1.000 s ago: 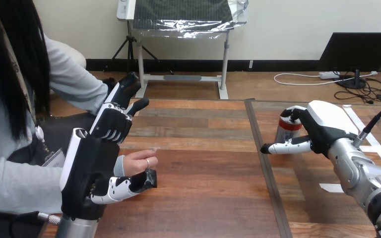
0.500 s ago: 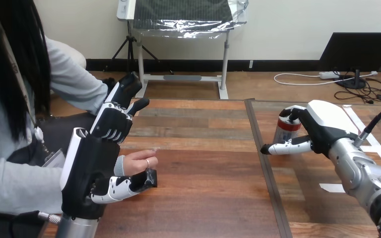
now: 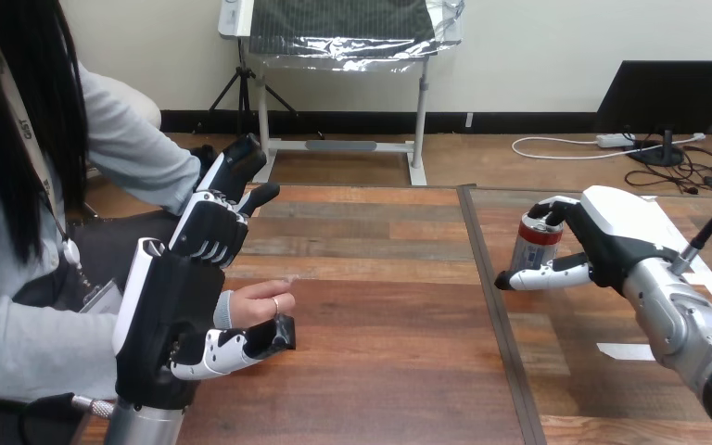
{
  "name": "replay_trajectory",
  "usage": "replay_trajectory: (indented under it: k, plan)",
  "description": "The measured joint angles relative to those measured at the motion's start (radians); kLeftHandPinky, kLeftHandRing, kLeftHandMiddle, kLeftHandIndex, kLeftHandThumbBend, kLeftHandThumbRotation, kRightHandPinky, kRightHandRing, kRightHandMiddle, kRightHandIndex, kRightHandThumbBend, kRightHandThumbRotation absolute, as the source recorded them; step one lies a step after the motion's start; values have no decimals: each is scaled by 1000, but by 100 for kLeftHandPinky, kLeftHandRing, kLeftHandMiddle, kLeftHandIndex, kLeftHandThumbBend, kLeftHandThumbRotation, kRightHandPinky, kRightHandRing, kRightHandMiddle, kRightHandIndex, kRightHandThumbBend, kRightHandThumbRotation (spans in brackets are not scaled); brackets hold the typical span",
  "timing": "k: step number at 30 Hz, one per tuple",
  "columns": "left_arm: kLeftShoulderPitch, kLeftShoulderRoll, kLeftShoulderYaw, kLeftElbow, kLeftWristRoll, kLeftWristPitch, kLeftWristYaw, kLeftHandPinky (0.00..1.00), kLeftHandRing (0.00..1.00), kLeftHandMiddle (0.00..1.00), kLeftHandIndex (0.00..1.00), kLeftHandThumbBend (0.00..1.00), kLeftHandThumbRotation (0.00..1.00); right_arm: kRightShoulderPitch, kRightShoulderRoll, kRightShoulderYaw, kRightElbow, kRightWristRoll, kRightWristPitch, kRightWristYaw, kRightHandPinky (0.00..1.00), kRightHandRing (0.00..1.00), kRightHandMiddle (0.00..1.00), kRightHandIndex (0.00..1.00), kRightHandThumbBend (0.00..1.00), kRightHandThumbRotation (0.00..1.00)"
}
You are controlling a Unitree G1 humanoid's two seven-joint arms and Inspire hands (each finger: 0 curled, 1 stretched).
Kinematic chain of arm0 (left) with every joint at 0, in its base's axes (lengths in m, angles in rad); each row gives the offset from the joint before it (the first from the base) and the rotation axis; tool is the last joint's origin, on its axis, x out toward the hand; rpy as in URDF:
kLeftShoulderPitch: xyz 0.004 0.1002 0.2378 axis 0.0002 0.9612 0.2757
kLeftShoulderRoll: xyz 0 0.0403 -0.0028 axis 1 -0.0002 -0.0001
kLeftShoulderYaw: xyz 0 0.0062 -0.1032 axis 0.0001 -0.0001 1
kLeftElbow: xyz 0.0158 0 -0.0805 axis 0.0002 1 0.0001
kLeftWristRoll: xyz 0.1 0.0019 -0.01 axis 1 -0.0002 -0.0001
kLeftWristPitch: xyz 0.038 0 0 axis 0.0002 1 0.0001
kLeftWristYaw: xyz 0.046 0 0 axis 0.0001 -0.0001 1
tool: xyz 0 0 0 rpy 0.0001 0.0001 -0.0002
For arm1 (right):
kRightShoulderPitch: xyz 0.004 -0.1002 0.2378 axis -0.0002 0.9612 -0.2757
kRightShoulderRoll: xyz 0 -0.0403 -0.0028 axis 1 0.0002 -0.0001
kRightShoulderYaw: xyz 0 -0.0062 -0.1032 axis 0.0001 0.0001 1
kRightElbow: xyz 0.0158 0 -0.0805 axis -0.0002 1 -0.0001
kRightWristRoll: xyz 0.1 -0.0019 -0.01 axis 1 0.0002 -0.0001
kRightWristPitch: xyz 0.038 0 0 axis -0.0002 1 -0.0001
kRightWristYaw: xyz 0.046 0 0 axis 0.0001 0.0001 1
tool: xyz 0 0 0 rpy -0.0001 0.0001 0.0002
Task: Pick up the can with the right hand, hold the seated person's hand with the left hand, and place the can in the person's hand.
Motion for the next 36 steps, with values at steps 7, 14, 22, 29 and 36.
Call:
replay_trajectory:
  k: [7,14,22,29,36]
  plan:
    - [0,0,0,0,0,0,-3,89,97,97,93,100,51,5,-1,0,0,2,-2,-1,88,87,82,82,100,52]
    - [-1,0,0,0,-1,1,-8,89,96,97,93,100,51,12,-1,-2,0,5,-8,-4,88,87,82,81,100,52]
    - [-4,0,1,2,1,-1,-9,88,96,97,93,100,53,18,-1,-7,0,14,-12,-6,90,88,82,82,100,50]
    - [-9,0,1,5,0,-1,-9,88,96,97,93,100,53,19,-1,-7,-3,15,-16,-6,89,87,82,82,100,47]
    - [-14,0,1,5,-1,1,-11,88,97,97,93,100,52,22,-2,-7,-6,15,-25,-7,88,86,81,81,100,46]
